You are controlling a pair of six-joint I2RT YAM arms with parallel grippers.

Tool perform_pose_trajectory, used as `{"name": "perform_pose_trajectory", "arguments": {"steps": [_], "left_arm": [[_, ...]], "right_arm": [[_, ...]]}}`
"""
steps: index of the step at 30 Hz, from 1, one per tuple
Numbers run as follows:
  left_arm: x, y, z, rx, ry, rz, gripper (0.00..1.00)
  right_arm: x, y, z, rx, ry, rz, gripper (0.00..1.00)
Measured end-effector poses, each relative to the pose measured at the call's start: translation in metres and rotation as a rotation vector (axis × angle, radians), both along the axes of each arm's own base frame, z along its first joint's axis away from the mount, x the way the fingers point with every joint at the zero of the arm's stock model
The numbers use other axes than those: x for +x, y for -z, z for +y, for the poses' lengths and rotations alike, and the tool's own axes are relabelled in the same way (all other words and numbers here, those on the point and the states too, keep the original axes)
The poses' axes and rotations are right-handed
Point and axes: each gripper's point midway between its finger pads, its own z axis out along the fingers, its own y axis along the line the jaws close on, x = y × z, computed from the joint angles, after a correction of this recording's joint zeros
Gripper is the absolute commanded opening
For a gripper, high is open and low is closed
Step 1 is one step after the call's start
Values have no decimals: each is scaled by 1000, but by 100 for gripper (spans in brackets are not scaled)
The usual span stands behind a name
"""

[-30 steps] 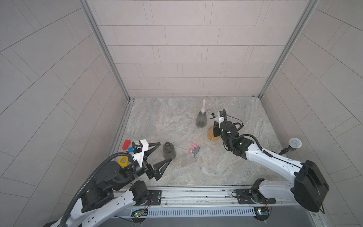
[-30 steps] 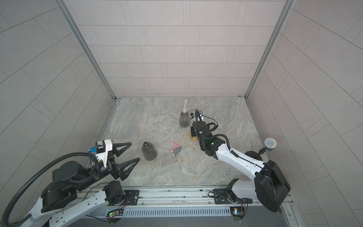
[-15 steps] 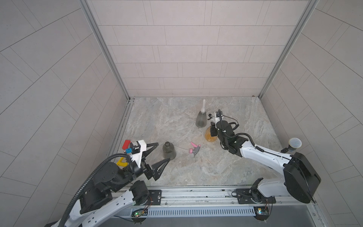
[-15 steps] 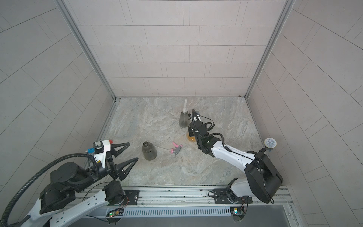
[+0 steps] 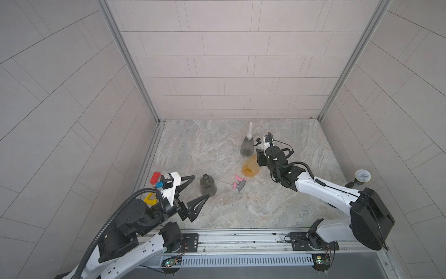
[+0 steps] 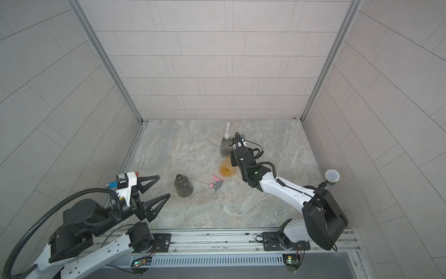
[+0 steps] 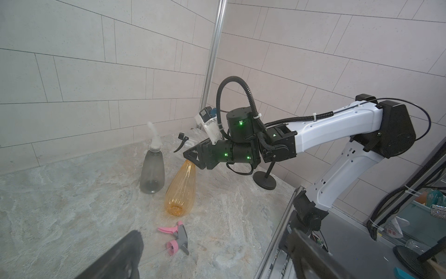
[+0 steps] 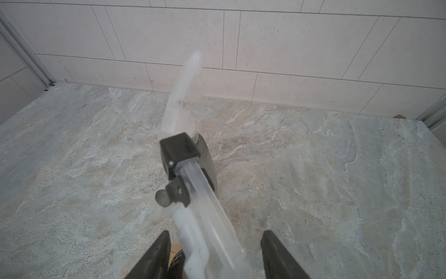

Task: Attach spray nozzles to spray bottles
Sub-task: Place the spray bottle at the center of the board.

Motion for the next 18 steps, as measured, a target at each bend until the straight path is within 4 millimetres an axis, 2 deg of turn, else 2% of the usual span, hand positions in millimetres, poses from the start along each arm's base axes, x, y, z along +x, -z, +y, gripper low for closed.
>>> {"name": "perform_pose_trajectory", "arguments": {"steps": [6,18], "left_arm": [[0,0,0,0,-3,0,100],[2,0,5,-4,-24,-4,100]], "right_arm": [[-2,2,5,16,-19,13,53],[-8,7,17,-5,-50,19,53]]}}
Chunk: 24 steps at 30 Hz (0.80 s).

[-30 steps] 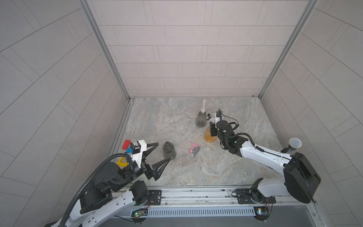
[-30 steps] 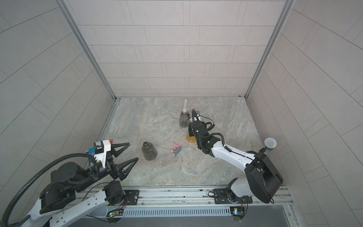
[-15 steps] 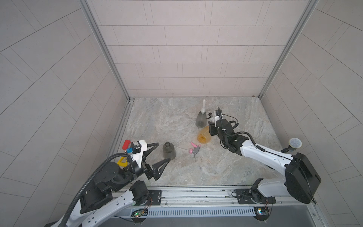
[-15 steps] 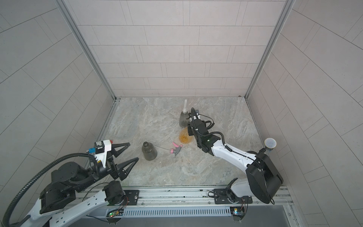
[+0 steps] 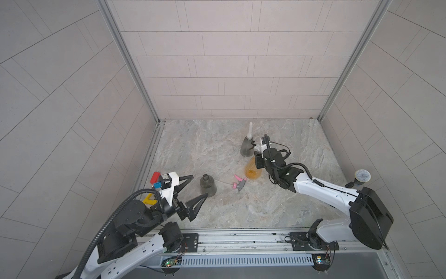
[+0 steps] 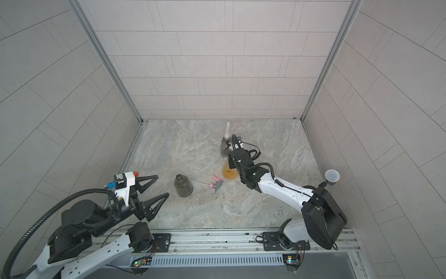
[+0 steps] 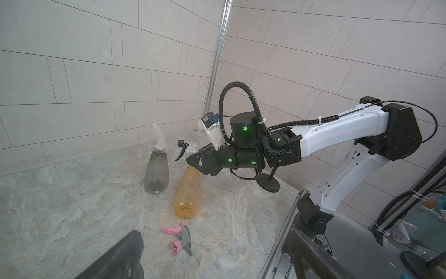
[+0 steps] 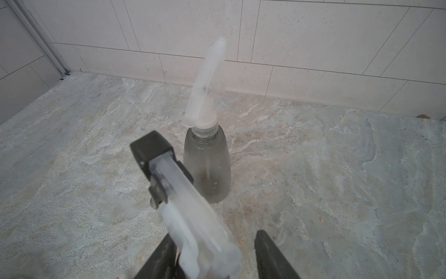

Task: Attach spray nozzles to spray bottles
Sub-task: Place the spray bottle at the center of the board.

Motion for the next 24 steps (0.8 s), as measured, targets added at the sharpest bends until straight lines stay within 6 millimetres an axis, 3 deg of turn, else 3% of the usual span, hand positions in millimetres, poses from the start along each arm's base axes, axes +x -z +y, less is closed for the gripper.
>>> {"name": "perform_pose_trajectory", "arguments": {"steps": [12,19,24], "left_arm": [[0,-2,5,-9,-16,-10,100],[0,0,6,-3,-17,-6,100],[0,1,6,1,-18,-4,100]], "right_arm": [[-9,7,11,-22,-32,3,61],[-15,7,21,-27,-54,-1,74],[-18,7,25,-28,-65,-2,77]]}}
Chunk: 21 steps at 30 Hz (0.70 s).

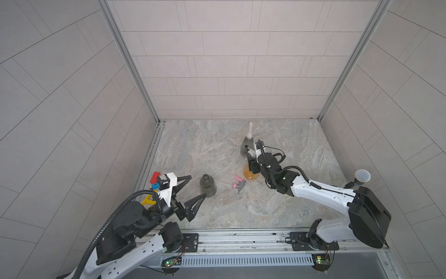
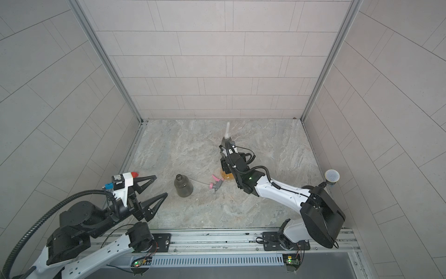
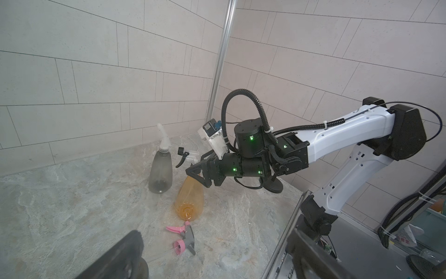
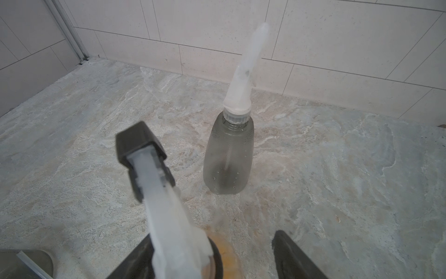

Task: Attach spray nozzles to spray bottles
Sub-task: Place the spray bottle at the center of the board.

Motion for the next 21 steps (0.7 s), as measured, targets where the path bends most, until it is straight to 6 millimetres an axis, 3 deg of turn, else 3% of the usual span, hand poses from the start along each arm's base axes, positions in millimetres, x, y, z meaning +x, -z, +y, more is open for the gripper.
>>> {"name": "perform_pose_trajectory", "arguments": {"steps": [14,21], "left_arm": [[-1,0,4,-4,-5,-3,100],[-2,0,9,-9,-21,-8,100]], "right_arm": [[-9,11,12,-17,-35,28,84],[-37,12,5,-15,-53,34,93]]}}
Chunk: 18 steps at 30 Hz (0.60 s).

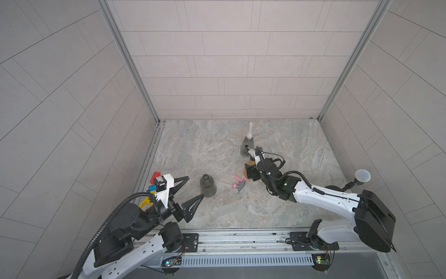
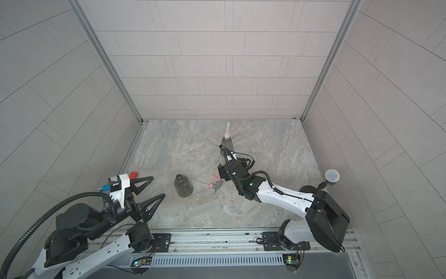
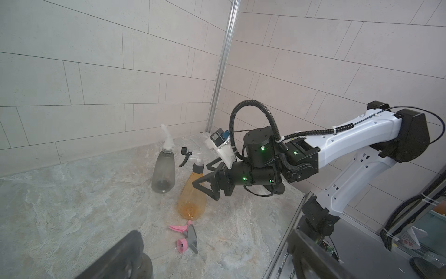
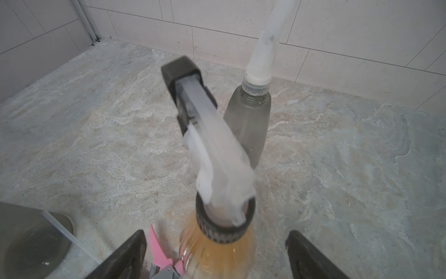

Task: Attach spray nozzles to spray bottles
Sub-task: Place the spray bottle at the center of the board, then pick up the spray bottle from the center of the board.

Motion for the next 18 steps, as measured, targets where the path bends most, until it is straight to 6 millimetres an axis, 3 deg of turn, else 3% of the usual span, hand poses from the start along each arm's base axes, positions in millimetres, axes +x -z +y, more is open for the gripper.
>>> {"name": "perform_pose_trajectory", "arguments": {"steps": [6,10,14,18], "left_arm": [[2,0,4,1,-23,0,100],[3,1,7,1,-39,-1,100],[2,-1,11,-10,-49,-7,100],[2,-2,13,-20,-52,-9,100]], "right_arm": [[-48,-13,-2,13,-51,-32,90],[-89,-38,22,64,-185,-66,90],[-119,-59,79,99,-391,-36,93],[-133,-50,152,77,-567,31,94]]}}
